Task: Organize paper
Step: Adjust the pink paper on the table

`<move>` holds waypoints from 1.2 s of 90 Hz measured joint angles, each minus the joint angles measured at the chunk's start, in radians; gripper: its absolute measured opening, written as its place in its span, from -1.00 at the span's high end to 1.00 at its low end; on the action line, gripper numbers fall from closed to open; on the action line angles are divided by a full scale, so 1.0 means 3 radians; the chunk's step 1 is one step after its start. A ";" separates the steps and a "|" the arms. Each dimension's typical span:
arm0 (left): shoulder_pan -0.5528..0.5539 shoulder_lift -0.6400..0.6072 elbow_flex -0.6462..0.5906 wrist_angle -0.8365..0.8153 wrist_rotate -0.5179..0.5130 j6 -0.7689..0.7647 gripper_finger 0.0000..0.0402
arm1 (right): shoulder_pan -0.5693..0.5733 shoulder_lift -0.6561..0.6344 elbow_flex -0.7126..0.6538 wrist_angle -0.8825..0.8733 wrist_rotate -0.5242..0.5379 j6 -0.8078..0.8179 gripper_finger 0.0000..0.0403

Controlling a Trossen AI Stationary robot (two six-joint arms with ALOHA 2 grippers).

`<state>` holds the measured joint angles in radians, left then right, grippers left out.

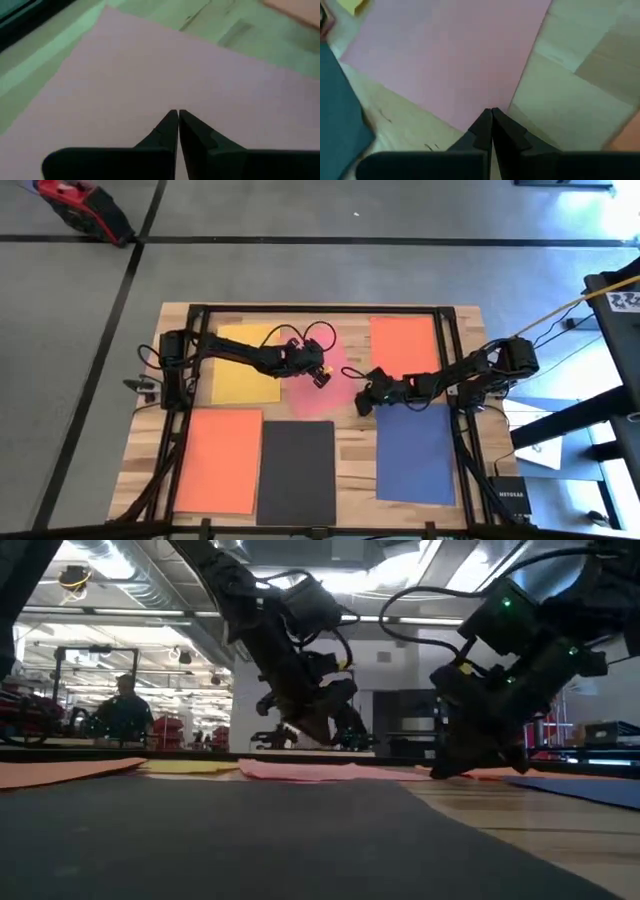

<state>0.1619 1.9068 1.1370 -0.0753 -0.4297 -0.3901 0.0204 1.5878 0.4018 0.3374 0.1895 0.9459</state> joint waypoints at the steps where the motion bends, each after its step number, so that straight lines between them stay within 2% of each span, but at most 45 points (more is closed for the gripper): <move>1: -0.0008 0.0000 0.0000 0.0007 0.0000 0.0000 1.00 | 0.0000 -0.0001 -0.0001 0.0014 0.0010 0.0000 1.00; 14: -0.0134 -0.0017 0.0000 0.0046 -0.0084 0.0018 1.00 | 0.0000 -0.0014 0.0009 0.0160 0.0107 -0.0139 1.00; 27: -0.0254 -0.0134 0.0000 0.0044 -0.0274 0.0081 1.00 | 0.0000 -0.0041 0.0131 0.0133 0.0058 -0.0526 1.00; 44: -0.0402 -0.0372 0.0000 0.0036 -0.0308 0.0111 1.00 | 0.0000 -0.0045 0.0332 0.0002 -0.0079 -0.1134 1.00; 60: -0.0638 -0.0625 0.0000 0.0037 -0.0489 0.0145 1.00 | -0.0013 -0.0063 0.0750 -0.0676 -0.0118 -0.1842 0.97; 69: -0.0771 -0.0713 0.0000 0.0061 -0.0592 0.0119 1.00 | -0.0096 -0.0027 0.1057 -0.1212 -0.0022 -0.2240 0.88; 77: -0.0860 -0.0725 -0.0001 0.0107 -0.0608 0.0092 1.00 | -0.0198 0.0040 0.1257 -0.1405 0.0003 -0.2553 0.77; 95: -0.0989 -0.0725 -0.0396 0.0835 -0.0585 0.0022 1.00 | -0.0498 0.0103 0.1495 -0.1521 -0.0119 -0.3018 0.62; 101: -0.1018 -0.0722 -0.0612 0.1245 -0.0504 -0.0014 1.00 | -0.0610 0.0103 0.1520 -0.1501 -0.0251 -0.3101 0.66; 108: -0.1051 -0.0722 -0.0904 0.1832 -0.0377 -0.0059 1.00 | -0.0754 0.0103 0.1520 -0.1514 -0.0334 -0.3162 0.82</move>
<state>-0.1533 1.6901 0.8658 0.4742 -0.5428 -0.4079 -0.2057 1.6188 0.8579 -0.1168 0.0893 -0.0028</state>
